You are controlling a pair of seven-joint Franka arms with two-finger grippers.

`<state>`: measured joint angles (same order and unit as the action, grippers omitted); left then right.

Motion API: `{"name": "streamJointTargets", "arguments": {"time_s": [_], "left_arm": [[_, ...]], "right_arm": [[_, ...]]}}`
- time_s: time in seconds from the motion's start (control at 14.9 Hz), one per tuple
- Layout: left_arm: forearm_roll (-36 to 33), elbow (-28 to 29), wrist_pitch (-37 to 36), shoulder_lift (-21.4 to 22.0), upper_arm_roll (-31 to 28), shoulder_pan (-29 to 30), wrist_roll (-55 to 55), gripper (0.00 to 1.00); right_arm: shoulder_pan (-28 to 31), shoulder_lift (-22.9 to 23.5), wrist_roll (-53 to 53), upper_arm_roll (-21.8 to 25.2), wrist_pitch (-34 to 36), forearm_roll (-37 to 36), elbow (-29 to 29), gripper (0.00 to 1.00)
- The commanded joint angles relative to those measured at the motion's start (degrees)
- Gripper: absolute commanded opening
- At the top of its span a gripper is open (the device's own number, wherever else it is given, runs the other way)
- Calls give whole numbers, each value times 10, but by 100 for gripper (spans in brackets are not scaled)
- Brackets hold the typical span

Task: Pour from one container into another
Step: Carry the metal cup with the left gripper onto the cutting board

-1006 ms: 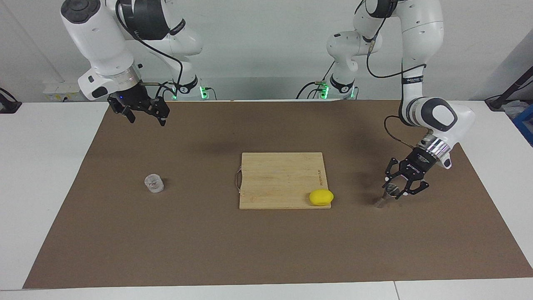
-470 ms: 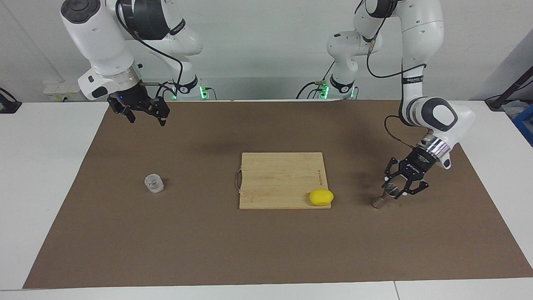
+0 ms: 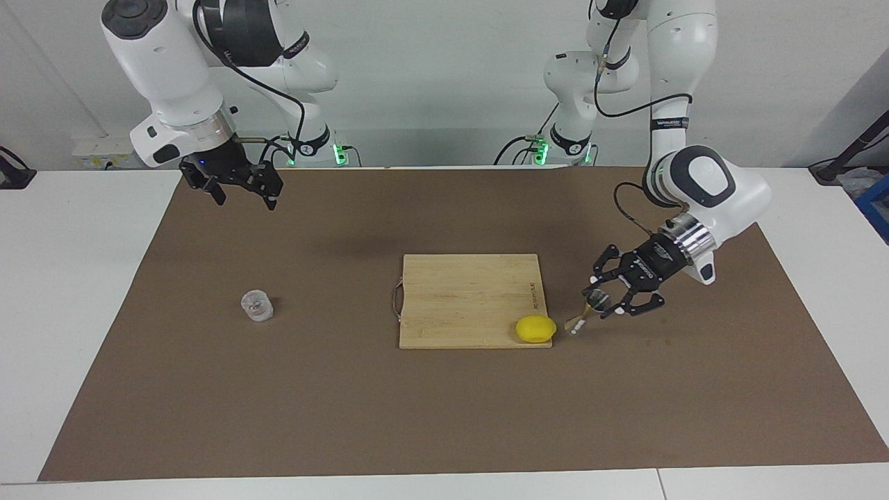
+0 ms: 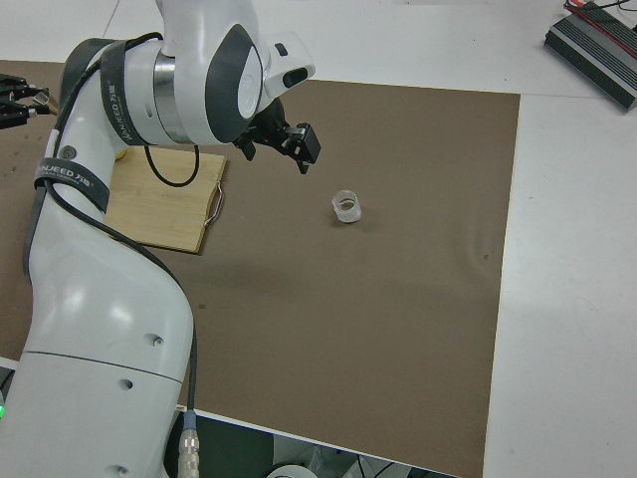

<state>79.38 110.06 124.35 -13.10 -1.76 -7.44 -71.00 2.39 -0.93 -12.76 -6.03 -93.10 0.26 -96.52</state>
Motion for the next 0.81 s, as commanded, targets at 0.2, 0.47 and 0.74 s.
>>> {"name": "streamJointTargets", "arguments": {"time_s": [0.2, 0.47, 0.74], "left_arm": [[6, -11, 100, 1, -4, -138, -67, 0], [59, -9, 221, -12, 1, -231, -97, 0], [88, -10, 310, -39, 0, -296, -97, 0]], "right_arm": [[6, 2, 1, -3, 0, 1, 5, 100], [6, 2, 1, -3, 0, 1, 4, 100], [6, 2, 1, -3, 0, 1, 4, 100]]}}
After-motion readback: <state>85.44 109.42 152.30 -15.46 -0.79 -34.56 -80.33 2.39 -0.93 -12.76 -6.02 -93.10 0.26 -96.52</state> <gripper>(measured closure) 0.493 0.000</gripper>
